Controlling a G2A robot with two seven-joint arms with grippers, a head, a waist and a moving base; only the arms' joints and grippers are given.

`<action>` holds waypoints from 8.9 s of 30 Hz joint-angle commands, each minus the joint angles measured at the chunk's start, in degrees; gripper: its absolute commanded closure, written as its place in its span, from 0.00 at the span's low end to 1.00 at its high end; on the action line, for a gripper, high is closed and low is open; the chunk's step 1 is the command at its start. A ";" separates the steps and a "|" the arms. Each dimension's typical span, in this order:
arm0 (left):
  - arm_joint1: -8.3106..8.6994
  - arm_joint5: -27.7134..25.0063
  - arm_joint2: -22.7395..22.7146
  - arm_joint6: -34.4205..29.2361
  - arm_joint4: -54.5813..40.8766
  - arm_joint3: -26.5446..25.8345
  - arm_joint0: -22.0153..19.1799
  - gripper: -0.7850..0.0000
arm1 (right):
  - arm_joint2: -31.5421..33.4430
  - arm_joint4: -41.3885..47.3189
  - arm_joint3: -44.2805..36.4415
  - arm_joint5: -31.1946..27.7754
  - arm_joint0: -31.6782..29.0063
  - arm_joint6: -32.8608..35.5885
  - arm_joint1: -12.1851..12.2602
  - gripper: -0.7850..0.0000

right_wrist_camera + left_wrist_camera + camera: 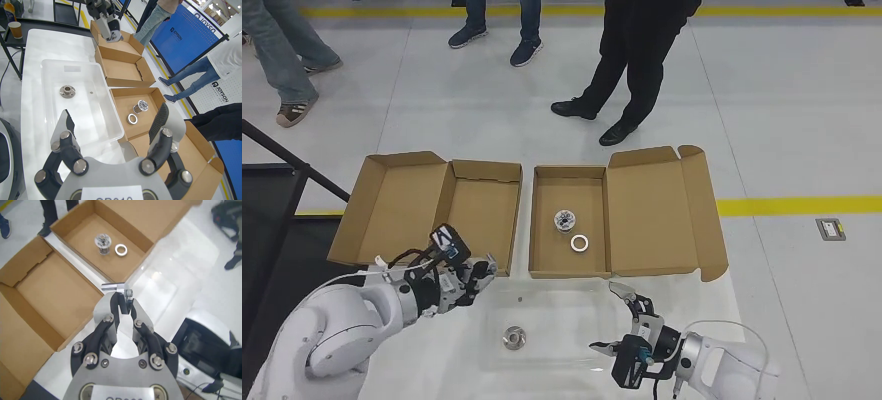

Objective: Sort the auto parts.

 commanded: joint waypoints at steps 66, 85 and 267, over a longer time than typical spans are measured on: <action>-14.21 8.27 41.66 15.49 26.80 72.42 -48.69 0.54 | 0.00 0.00 0.00 0.00 0.00 -0.01 0.00 0.00; -8.22 -13.04 27.77 13.52 19.14 54.90 -41.08 0.27 | 0.00 0.00 0.00 0.00 0.00 -0.01 0.00 0.00; 14.97 -7.10 23.80 15.39 24.40 15.07 -18.76 1.00 | 0.00 0.00 0.00 0.00 0.00 -0.01 0.00 0.00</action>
